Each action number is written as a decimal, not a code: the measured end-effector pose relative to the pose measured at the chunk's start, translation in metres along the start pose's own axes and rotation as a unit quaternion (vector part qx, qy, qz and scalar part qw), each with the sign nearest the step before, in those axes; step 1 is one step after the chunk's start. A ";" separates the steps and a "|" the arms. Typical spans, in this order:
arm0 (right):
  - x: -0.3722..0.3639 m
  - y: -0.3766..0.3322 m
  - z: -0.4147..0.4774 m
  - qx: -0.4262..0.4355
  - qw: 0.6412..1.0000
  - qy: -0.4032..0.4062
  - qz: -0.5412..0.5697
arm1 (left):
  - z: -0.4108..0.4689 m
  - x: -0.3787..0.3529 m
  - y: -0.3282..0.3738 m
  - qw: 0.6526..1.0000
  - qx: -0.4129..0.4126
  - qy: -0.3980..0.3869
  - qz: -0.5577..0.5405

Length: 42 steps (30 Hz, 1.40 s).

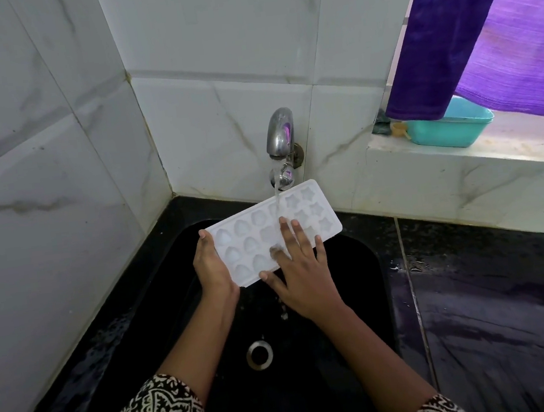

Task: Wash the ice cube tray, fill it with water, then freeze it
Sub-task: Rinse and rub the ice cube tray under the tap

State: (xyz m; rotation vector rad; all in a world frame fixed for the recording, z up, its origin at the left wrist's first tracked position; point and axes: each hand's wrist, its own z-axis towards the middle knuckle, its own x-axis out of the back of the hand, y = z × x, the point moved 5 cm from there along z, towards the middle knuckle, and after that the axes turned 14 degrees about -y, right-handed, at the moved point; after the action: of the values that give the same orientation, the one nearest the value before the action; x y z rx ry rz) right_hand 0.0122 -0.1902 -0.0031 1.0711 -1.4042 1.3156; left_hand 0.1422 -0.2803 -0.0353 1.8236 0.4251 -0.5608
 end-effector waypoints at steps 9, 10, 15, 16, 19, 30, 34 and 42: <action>0.000 0.000 0.000 0.001 1.000 -0.002 0.002 | 0.000 0.005 0.000 1.000 0.009 0.014 0.008; -0.001 0.002 -0.002 0.009 1.000 -0.004 0.002 | 0.001 0.006 0.001 1.000 0.005 0.019 0.011; 0.005 0.009 0.000 -0.028 0.999 0.010 0.023 | -0.001 0.002 -0.002 1.000 0.012 0.012 0.007; 0.003 0.005 0.001 -0.026 0.999 0.011 0.025 | -0.002 0.002 -0.003 1.000 0.013 0.013 0.005; -0.001 0.004 -0.001 0.005 1.000 0.002 0.021 | 0.000 0.004 -0.001 1.000 0.012 0.026 0.006; 0.000 0.014 -0.004 0.003 1.000 0.012 0.012 | 0.000 0.003 0.001 1.000 0.007 0.026 0.002; 0.004 0.011 -0.003 -0.028 0.999 0.030 0.022 | -0.003 -0.001 -0.007 1.000 0.024 0.009 0.000; 0.006 0.018 -0.007 -0.034 0.998 0.035 0.027 | -0.004 -0.002 -0.011 1.000 0.021 0.007 -0.006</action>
State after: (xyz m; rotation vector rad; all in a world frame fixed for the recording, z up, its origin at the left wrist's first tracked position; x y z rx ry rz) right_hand -0.0064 -0.1824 -0.0008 0.9388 -1.4245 1.3224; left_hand 0.1358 -0.2732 -0.0416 1.8665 0.4375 -0.5696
